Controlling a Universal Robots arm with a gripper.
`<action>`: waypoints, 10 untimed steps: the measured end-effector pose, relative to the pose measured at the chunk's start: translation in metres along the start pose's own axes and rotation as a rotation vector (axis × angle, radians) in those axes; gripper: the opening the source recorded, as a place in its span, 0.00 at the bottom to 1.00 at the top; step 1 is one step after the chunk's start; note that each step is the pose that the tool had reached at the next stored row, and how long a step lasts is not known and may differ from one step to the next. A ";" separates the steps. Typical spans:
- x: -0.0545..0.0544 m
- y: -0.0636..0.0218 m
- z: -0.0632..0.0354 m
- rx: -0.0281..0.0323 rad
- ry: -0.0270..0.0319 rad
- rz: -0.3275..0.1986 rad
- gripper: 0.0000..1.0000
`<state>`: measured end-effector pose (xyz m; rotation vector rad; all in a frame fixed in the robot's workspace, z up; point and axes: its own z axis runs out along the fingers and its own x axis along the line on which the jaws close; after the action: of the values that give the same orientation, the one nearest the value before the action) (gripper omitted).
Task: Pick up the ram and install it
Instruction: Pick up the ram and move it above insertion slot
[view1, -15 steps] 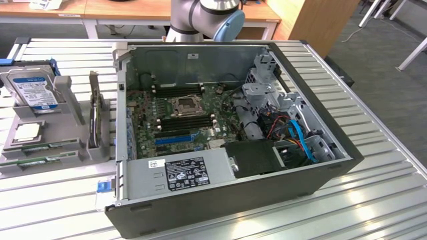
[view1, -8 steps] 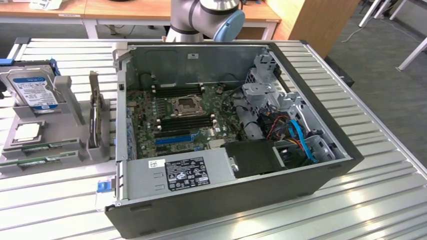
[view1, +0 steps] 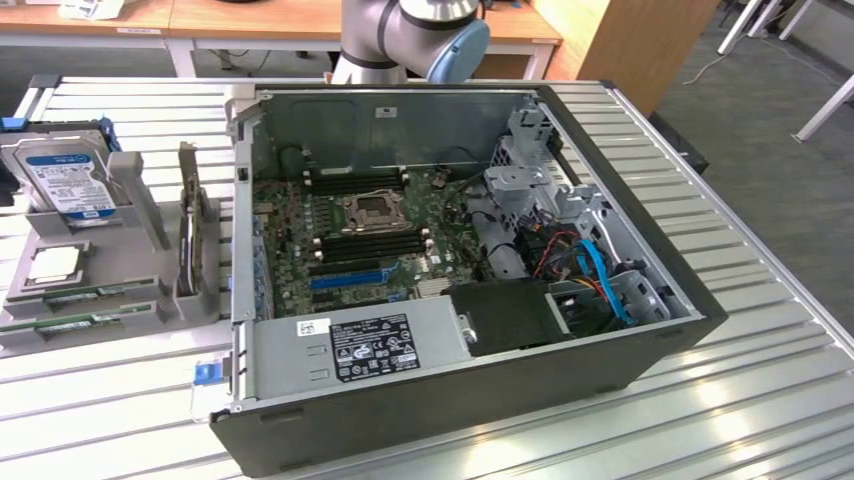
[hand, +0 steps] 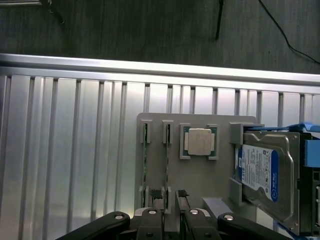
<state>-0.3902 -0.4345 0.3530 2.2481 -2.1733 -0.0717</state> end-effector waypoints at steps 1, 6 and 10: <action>0.000 0.0000 0.0011 -0.0001 0.0000 0.000 0.24; 0.000 -0.0003 0.0071 0.0001 0.0000 0.000 0.24; 0.000 -0.0005 0.0120 0.0002 0.0000 0.000 0.24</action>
<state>-0.3902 -0.4345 0.3410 2.2482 -2.1734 -0.0715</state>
